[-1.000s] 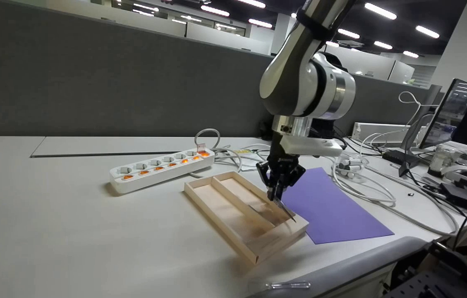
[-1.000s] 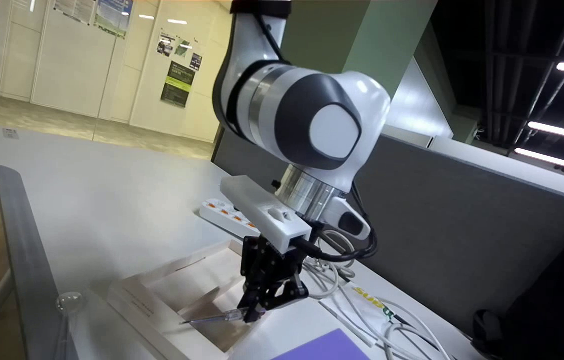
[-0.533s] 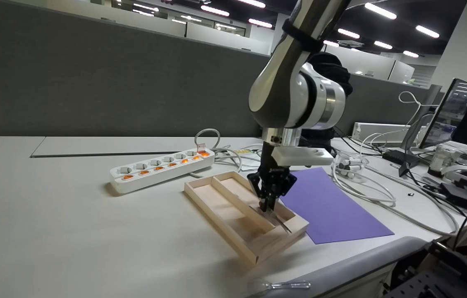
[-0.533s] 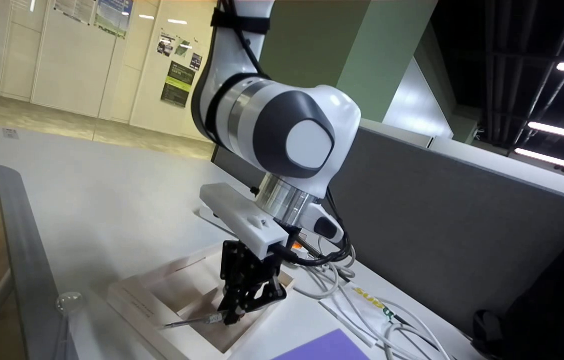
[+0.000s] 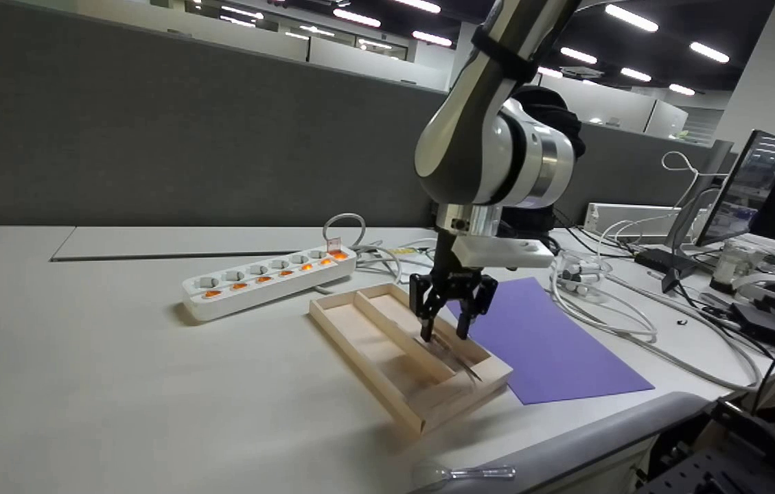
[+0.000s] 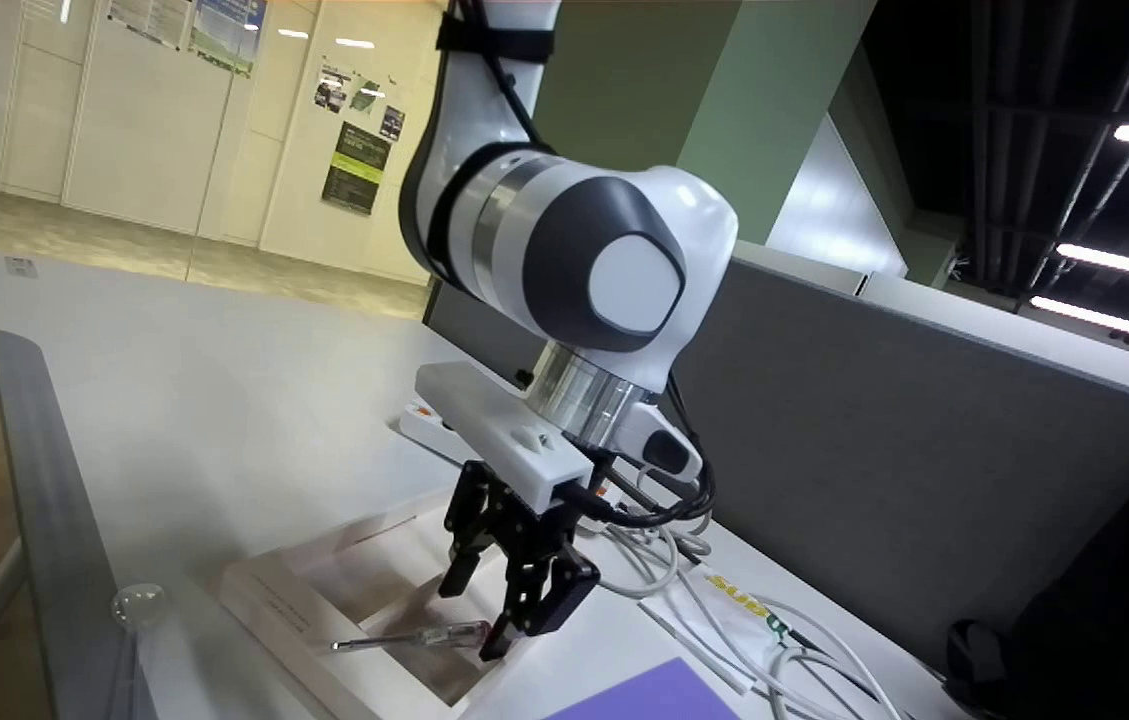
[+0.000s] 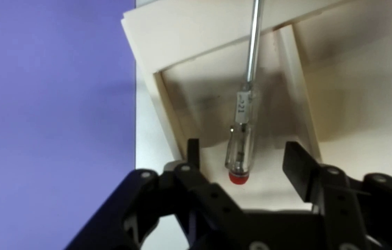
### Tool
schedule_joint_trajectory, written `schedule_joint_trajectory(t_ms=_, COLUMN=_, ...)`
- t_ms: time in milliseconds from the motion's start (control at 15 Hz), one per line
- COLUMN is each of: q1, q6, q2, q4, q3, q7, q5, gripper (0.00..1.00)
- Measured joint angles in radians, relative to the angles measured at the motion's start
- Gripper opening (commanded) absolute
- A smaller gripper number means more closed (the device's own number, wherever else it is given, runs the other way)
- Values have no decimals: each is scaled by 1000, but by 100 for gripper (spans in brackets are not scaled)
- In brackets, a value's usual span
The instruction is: Put the silver object in the right compartment of the box
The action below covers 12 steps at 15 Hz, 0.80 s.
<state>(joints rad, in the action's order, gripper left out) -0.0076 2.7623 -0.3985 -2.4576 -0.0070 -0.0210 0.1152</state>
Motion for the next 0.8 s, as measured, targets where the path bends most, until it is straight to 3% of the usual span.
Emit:
schedule_joint_trajectory(t_ms=467, q1=-28, q6=-69, q2=124, q4=3, q3=17, q7=-4, q5=11, gripper=100)
schedule_joint_trajectory(t_ms=800, q1=-69, q6=-153, q2=259, q4=-14, q3=-33, q7=-19, q5=6, gripper=100)
